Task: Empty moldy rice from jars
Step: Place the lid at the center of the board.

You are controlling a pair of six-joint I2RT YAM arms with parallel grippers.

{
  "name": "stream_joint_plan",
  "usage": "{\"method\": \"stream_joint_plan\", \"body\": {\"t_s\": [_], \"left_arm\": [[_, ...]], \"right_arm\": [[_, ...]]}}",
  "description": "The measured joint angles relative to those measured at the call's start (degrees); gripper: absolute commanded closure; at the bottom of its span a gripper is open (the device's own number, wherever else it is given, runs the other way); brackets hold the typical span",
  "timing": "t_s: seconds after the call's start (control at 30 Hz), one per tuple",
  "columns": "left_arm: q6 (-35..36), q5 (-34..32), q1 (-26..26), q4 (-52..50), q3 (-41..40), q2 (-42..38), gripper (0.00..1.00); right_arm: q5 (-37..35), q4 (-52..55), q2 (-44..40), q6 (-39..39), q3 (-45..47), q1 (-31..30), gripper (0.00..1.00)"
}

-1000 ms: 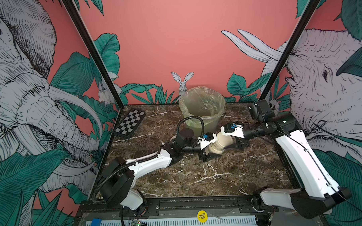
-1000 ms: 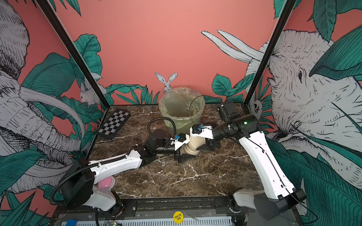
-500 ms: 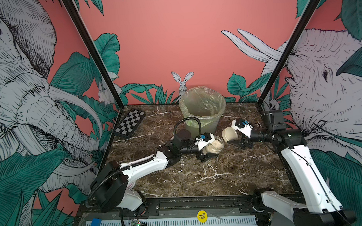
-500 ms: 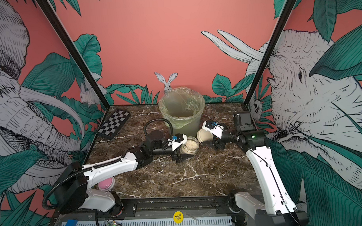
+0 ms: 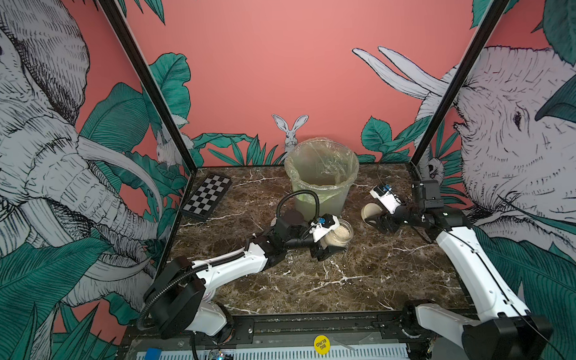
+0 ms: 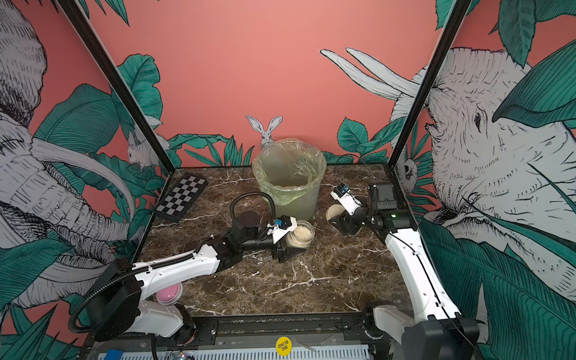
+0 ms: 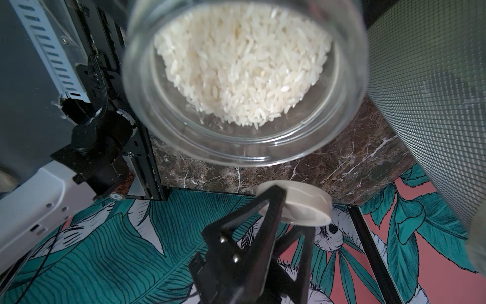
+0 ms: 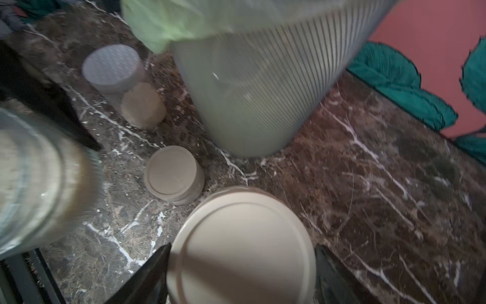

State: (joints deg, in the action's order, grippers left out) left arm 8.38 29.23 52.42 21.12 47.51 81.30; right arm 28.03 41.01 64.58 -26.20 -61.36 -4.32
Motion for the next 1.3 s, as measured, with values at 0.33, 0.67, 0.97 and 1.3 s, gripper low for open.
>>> {"method": "stream_joint_plan", "body": {"t_s": [0.33,0.67,0.97,1.3], "left_arm": [[-0.9,-1.3,0.0,-0.2,-0.3,-0.2,1.0],[0.3,-2.9,0.0,-1.3,-0.3,-2.4,1.0],[0.6,-3.0,0.0,-1.3,-0.3,-2.4,1.0],[0.6,-3.5,0.0,-1.2,-0.8,-2.4,1.0]], "right_arm": [[-15.8,-0.5,5.7,13.1,3.3,0.1,0.55],[-20.4,-1.4,12.2,29.1,4.5,0.1,0.58],[-22.1,-4.6,14.7,43.3,9.1,0.1,0.59],[-24.7,-8.0,19.7,51.0,12.0,0.1,0.51]]}}
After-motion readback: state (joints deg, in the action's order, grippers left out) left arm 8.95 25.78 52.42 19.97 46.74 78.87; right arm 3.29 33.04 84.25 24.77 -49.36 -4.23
